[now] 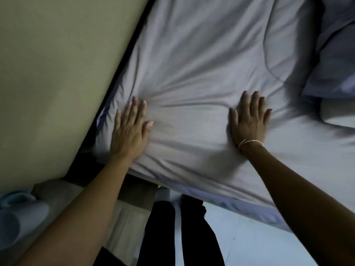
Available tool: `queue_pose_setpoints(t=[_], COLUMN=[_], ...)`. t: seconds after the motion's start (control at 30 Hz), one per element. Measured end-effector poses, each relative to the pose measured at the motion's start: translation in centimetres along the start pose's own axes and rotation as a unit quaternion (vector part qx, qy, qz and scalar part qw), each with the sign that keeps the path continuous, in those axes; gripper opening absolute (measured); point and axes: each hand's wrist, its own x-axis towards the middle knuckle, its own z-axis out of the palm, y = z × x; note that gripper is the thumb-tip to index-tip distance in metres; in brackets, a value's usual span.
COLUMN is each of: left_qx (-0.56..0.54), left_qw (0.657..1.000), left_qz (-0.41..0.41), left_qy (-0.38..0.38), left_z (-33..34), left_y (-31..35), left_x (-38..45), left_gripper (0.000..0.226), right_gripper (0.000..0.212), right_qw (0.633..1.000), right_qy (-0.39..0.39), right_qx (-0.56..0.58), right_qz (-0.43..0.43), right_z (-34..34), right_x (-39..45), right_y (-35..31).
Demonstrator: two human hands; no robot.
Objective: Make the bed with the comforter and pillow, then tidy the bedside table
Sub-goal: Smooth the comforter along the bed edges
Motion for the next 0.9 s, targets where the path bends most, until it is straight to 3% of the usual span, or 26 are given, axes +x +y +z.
queue_pose_setpoints(t=[0.13, 0.33, 0.47, 0.6, 0.7, 0.8, 0.9], left_qx=[-0.001, -0.009, -0.028, -0.014, -0.008, 0.001, -0.020], left_qw=[1.000, 0.998, 0.998, 0.999, 0.999, 0.999, 0.995], left_qz=[-0.028, -0.050, 0.027, 0.010, -0.025, -0.034, -0.093], left_qy=[0.000, 0.034, 0.059, 0.037, 0.031, 0.032, 0.022], left_z=[-0.7, -2.6, -4.1, -3.1, -1.4, -0.6, -0.3], left_y=[-0.7, 1.2, 4.7, 3.9, 0.1, -2.0, -2.4], left_x=[-2.0, -1.5, 2.9, 6.7, 4.3, 0.1, -3.7], left_gripper=[0.062, 0.061, 0.058, 0.060, 0.061, 0.058, 0.059], right_gripper=[0.067, 0.066, 0.062, 0.049, 0.049, 0.053, 0.060], right_qw=[0.994, 0.936, 0.915, 0.926, 0.954, 0.978, 0.989], right_qy=[-0.011, -0.066, -0.087, -0.022, 0.022, 0.016, -0.034], right_qx=[-0.016, -0.038, 0.009, 0.127, 0.116, 0.101, 0.049], right_qz=[-0.112, -0.343, -0.393, -0.354, -0.276, -0.182, -0.135], right_z=[1.9, 4.5, 3.5, 0.6, 0.1, 0.1, 1.0], right_x=[-7.2, -19.0, -20.3, -16.0, -10.7, -6.0, -4.0], right_y=[-4.1, -6.8, -6.5, -5.1, -4.0, -4.5, -7.0])
